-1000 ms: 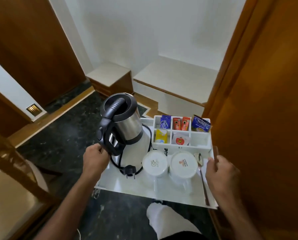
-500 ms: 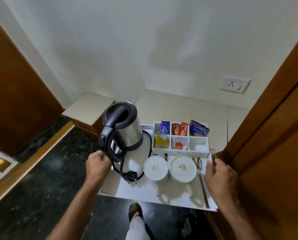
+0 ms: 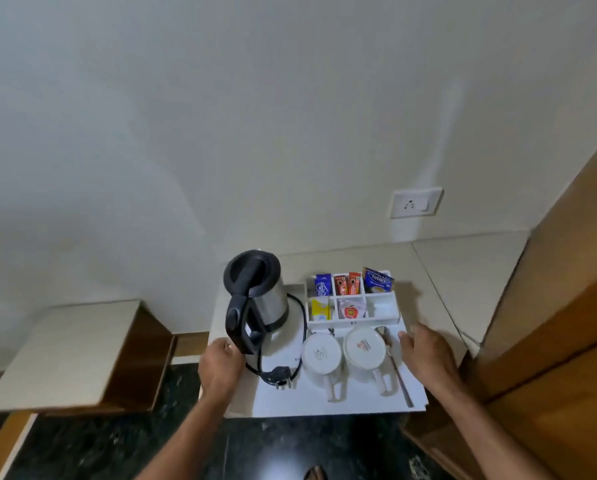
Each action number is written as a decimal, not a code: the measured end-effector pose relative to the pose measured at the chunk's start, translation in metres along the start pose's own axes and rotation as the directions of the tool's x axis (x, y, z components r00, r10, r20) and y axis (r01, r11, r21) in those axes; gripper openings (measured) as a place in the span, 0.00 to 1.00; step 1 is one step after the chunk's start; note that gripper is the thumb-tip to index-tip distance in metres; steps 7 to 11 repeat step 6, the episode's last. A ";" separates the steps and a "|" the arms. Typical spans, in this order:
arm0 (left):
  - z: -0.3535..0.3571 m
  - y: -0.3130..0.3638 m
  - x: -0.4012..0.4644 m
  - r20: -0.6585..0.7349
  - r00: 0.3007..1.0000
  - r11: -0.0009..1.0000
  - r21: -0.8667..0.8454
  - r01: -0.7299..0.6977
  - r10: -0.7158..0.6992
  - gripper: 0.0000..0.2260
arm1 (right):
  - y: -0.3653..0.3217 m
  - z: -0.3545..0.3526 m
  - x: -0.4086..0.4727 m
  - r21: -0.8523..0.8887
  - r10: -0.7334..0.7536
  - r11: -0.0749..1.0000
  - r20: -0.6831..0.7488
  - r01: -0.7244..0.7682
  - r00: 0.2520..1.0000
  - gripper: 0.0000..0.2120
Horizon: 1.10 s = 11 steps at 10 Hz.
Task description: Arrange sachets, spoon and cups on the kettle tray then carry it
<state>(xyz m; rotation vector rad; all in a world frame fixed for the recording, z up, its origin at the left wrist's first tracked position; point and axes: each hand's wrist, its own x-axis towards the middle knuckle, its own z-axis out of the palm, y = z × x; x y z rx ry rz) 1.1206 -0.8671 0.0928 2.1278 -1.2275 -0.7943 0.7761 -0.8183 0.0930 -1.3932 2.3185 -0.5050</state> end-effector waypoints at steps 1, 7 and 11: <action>0.022 0.000 0.038 0.062 0.998 1.000 0.003 0.010 -0.010 0.06 | -0.003 0.024 0.038 -0.026 0.051 0.998 -0.009 -0.051 0.999 0.12; 0.061 -0.025 0.104 0.155 0.982 0.979 0.153 -0.133 0.109 0.14 | -0.001 0.071 0.089 0.012 0.101 0.995 0.107 -0.103 0.989 0.09; 0.061 -0.025 0.104 0.155 0.982 0.979 0.153 -0.133 0.109 0.14 | -0.001 0.071 0.089 0.012 0.101 0.995 0.107 -0.103 0.989 0.09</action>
